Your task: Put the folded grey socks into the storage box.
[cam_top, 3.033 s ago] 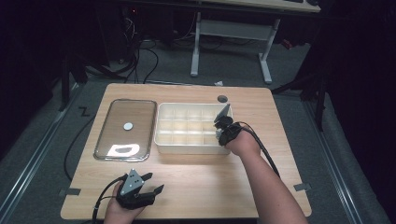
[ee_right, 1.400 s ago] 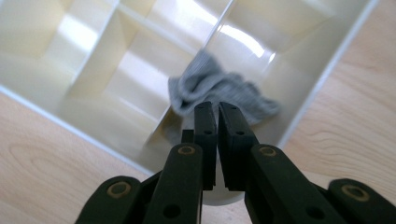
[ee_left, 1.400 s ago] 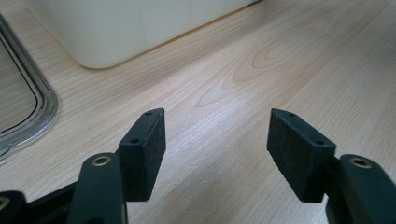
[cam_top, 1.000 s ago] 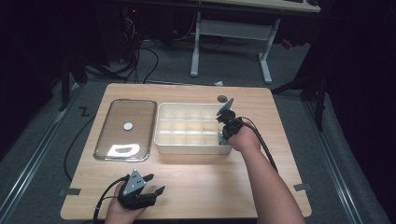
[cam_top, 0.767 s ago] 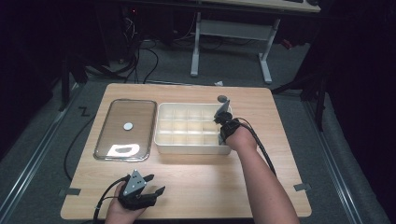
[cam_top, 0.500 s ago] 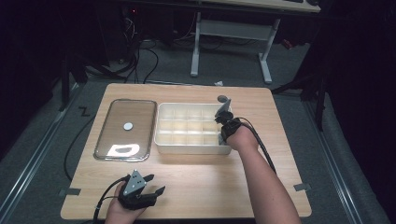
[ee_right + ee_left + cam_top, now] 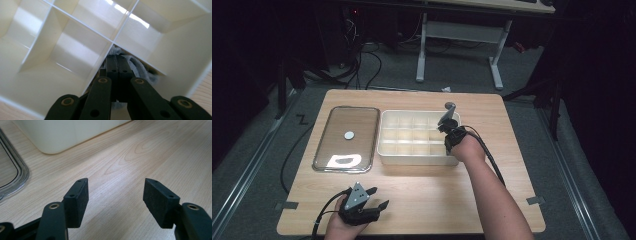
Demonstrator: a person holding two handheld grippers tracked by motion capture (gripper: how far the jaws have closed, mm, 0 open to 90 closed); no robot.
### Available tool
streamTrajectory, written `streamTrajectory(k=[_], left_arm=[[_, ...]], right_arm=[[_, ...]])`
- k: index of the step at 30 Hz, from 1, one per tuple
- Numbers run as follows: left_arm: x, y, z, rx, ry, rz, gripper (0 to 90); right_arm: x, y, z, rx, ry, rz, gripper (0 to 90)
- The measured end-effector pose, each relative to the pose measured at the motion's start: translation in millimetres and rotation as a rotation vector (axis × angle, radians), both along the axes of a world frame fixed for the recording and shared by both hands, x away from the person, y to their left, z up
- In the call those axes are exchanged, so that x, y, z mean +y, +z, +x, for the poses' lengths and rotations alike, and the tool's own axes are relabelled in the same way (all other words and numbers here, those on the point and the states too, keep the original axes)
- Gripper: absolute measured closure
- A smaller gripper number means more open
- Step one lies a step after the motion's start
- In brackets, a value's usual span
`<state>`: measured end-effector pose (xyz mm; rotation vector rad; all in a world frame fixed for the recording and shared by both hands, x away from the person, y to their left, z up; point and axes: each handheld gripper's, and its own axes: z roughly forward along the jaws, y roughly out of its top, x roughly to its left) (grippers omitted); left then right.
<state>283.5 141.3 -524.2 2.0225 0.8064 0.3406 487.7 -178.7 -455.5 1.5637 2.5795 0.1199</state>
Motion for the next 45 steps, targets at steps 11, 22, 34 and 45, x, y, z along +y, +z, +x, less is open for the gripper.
streamTrajectory(k=[11, 22, 34, 45], left_arm=[[-0.6, 1.0, -0.9, 0.0, -0.005, 0.002, 37.8], [-1.5, 0.6, -0.3, -0.003, -0.005, 0.005, 37.8], [-1.4, 0.4, -0.3, -0.001, -0.007, 0.006, 37.8], [-2.1, 0.2, -0.4, 0.003, -0.016, 0.007, 37.8]], right_arm=[[-1.0, -2.4, 0.6, 0.001, -0.015, 0.009, 90.0], [-4.8, 24.0, -8.5, -0.073, -0.007, 0.051, 83.6], [-10.8, 31.0, -10.6, -0.085, -0.021, 0.073, 80.6], [-13.5, 30.6, -13.6, -0.1, -0.012, 0.074, 74.8]])
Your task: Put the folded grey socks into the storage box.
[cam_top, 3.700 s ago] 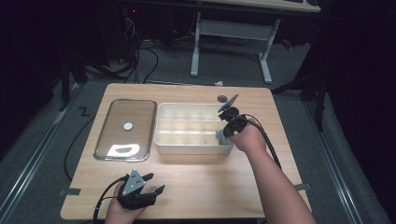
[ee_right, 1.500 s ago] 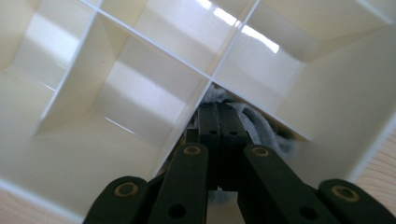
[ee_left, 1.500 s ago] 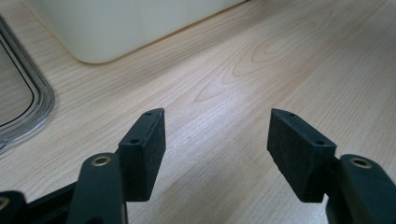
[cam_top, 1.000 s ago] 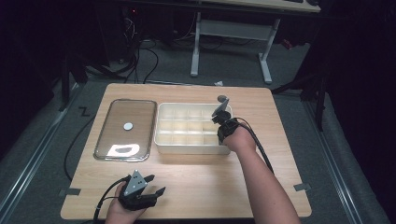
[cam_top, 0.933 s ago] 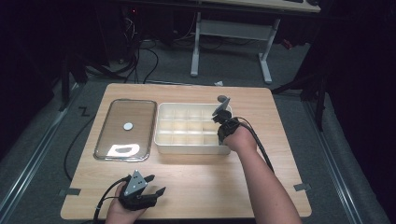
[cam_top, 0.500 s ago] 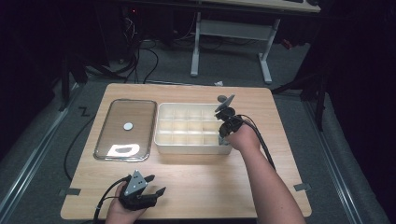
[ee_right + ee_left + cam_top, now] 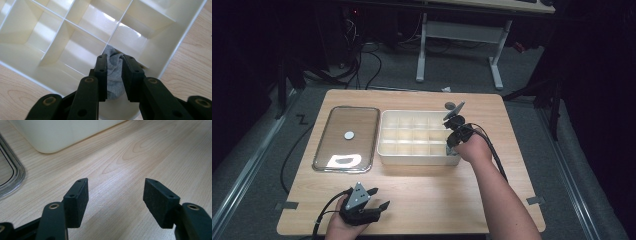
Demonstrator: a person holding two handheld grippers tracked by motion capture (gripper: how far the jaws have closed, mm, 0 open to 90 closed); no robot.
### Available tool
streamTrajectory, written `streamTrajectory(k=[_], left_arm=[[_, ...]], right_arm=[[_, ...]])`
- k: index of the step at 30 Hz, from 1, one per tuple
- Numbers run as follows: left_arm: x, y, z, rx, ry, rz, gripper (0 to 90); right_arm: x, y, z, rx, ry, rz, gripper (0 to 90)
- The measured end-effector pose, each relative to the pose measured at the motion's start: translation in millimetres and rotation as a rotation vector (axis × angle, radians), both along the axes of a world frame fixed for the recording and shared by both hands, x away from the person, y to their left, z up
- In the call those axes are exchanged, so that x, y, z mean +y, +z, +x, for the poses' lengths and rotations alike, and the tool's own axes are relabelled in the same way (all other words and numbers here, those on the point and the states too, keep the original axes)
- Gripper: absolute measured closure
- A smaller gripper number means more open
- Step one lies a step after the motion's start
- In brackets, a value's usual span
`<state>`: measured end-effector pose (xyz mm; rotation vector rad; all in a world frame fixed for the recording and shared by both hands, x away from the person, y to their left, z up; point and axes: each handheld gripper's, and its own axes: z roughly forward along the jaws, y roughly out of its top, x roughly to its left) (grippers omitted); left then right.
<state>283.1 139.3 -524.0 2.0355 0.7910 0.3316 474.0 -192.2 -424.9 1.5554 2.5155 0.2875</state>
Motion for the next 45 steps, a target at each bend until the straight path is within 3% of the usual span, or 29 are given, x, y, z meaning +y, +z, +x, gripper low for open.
streamTrajectory(k=[6, 11, 15, 18, 21, 26, 33, 41, 45], left_arm=[[-1.3, -0.5, 1.5, -0.001, -0.002, 0.004, 37.7], [0.7, -1.5, 3.0, 0.001, 0.003, 0.008, 37.7], [2.9, -1.4, 3.0, 0.0, 0.011, 0.009, 37.6], [6.0, -0.9, 4.5, 0.001, 0.023, 0.01, 37.6], [8.4, -0.4, 6.1, 0.002, 0.033, 0.01, 37.6], [9.0, 0.0, 5.9, 0.005, 0.036, 0.002, 37.5], [9.1, -0.3, 5.1, 0.004, 0.04, 0.002, 37.1], [11.4, 0.0, 4.7, 0.009, 0.055, 0.002, 36.9], [10.8, -0.2, 4.3, 0.01, 0.055, 0.005, 36.8]], right_arm=[[-5.3, 0.0, -7.6, -0.037, -0.005, 0.026, 67.8], [-9.0, 3.7, -21.3, -0.098, 0.016, 0.059, 64.2], [-13.1, 6.5, -32.5, -0.167, 0.009, 0.113, 55.7], [-15.9, 8.3, -39.9, -0.214, 0.007, 0.128, 55.0], [-20.9, 10.0, -48.2, -0.251, 0.005, 0.187, 53.5], [-23.8, 11.8, -64.1, -0.306, 0.02, 0.181, 46.7], [-30.3, 9.2, -89.6, -0.351, 0.053, 0.208, 36.7], [-39.9, -4.8, -111.9, -0.405, 0.053, 0.25, 33.3], [-42.0, -16.1, -121.4, -0.408, 0.057, 0.276, 28.5]])
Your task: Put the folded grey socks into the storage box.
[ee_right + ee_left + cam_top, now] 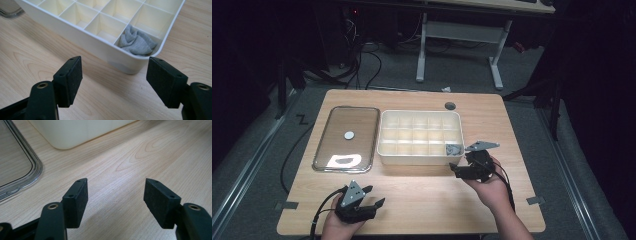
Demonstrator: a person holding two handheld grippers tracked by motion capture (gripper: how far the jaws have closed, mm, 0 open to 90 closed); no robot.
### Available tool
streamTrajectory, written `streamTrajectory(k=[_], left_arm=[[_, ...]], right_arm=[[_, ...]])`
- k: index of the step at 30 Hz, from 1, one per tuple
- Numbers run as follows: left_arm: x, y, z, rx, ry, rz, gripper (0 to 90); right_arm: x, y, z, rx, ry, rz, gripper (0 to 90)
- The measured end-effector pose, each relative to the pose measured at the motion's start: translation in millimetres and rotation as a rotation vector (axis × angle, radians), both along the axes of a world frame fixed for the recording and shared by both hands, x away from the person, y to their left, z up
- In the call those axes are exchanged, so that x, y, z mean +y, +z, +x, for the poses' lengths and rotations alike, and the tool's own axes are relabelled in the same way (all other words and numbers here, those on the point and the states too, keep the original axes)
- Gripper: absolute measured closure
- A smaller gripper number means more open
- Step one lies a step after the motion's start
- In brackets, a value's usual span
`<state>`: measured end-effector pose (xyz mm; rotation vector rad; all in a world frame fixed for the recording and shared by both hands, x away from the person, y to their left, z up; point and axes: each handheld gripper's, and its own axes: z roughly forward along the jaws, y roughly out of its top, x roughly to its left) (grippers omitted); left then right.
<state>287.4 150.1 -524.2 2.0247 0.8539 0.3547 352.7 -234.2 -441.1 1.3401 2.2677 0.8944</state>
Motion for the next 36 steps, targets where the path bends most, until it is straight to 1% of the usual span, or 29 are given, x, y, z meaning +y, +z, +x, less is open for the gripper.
streamTrajectory(k=[2, 4, 6, 11, 14, 16, 18, 21, 23, 25, 29, 32, 36], left_arm=[[-0.7, -0.1, -0.6, -0.001, -0.003, 0.003, 36.8], [-1.5, 0.3, -1.7, -0.004, -0.001, 0.006, 36.8], [-2.1, 0.9, -2.6, -0.007, -0.004, 0.006, 36.8], [-4.1, 0.3, -3.6, -0.006, -0.011, 0.012, 36.8], [-5.0, -0.6, -3.9, -0.004, -0.012, 0.012, 36.7], [-5.4, -0.6, -4.1, -0.004, -0.015, 0.015, 36.7], [-5.6, -0.7, -4.1, -0.003, -0.015, 0.015, 36.7], [-6.4, -1.1, -4.6, -0.002, -0.013, 0.014, 36.7], [-6.7, -0.7, -5.5, -0.003, -0.011, 0.012, 36.6], [-7.4, -0.8, -6.0, -0.004, -0.011, 0.011, 36.6], [-8.2, -1.4, -5.6, -0.002, -0.015, 0.016, 36.6], [-7.5, -1.3, -5.6, -0.004, -0.012, 0.015, 36.6], [-4.5, -1.3, -5.8, -0.001, -0.007, 0.013, 36.6]], right_arm=[[0.4, -6.5, -5.7, -0.011, 0.002, -0.011, 27.6], [0.3, -11.4, -10.2, -0.011, 0.004, 0.001, 27.2], [0.6, -17.3, -15.4, -0.031, 0.003, -0.006, 26.6], [0.9, -34.4, -27.0, -0.047, 0.0, 0.013, 25.3], [-1.5, -46.4, -32.8, -0.064, -0.012, 0.028, 24.9], [-3.7, -55.1, -36.6, -0.078, -0.018, 0.023, 24.5], [-5.4, -63.4, -40.5, -0.083, -0.029, 0.024, 24.1], [-6.4, -73.7, -48.2, -0.078, -0.048, 0.05, 24.1], [-5.7, -78.8, -56.6, -0.084, -0.052, 0.081, 24.1], [-5.0, -84.2, -65.0, -0.096, -0.051, 0.093, 24.2], [-5.2, -88.1, -70.7, -0.098, -0.048, 0.081, 24.1], [-6.6, -88.1, -70.6, -0.099, -0.06, 0.087, 24.2], [-5.4, -88.4, -69.7, -0.097, -0.06, 0.088, 24.4]])
